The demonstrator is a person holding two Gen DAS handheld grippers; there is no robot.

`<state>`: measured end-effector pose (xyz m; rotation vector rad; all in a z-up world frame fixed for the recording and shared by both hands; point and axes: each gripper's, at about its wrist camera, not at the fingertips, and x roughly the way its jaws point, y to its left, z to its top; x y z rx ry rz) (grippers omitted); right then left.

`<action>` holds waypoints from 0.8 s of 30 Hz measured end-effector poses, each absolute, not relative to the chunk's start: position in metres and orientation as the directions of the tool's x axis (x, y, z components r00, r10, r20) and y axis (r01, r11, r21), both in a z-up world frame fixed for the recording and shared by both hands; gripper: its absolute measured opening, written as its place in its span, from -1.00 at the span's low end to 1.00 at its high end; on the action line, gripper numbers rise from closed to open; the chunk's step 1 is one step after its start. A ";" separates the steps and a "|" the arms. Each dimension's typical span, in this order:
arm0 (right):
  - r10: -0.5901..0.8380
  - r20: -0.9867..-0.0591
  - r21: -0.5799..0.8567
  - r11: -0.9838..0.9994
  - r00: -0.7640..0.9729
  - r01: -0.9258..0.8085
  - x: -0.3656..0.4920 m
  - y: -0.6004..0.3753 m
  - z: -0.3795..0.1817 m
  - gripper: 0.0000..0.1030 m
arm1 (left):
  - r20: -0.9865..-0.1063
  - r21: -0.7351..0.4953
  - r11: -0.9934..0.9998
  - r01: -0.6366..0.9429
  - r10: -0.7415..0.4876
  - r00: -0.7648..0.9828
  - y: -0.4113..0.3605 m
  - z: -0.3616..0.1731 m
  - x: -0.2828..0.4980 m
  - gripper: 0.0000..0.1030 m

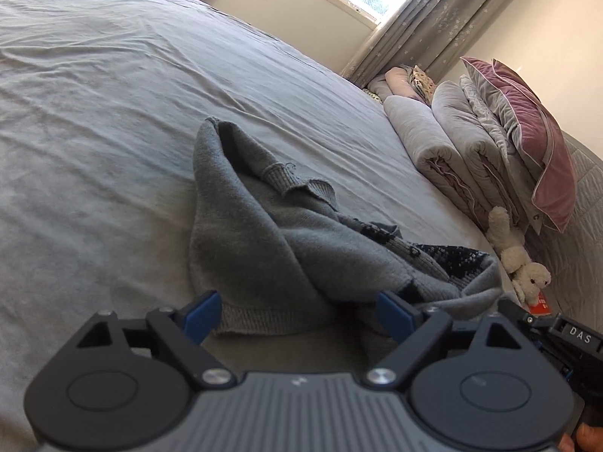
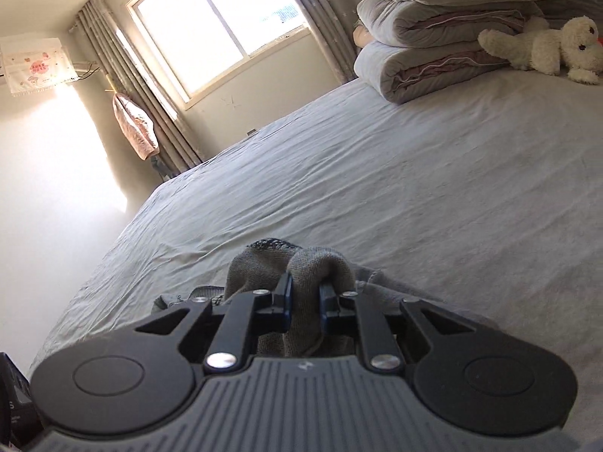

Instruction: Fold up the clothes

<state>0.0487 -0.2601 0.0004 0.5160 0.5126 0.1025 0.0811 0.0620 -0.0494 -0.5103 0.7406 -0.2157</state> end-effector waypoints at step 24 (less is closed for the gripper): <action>0.381 -0.502 0.624 0.781 0.777 0.020 0.009 -0.256 0.000 0.20 | -0.492 -0.469 0.883 0.001 -0.262 0.831 0.051 -0.032 0.077 -0.86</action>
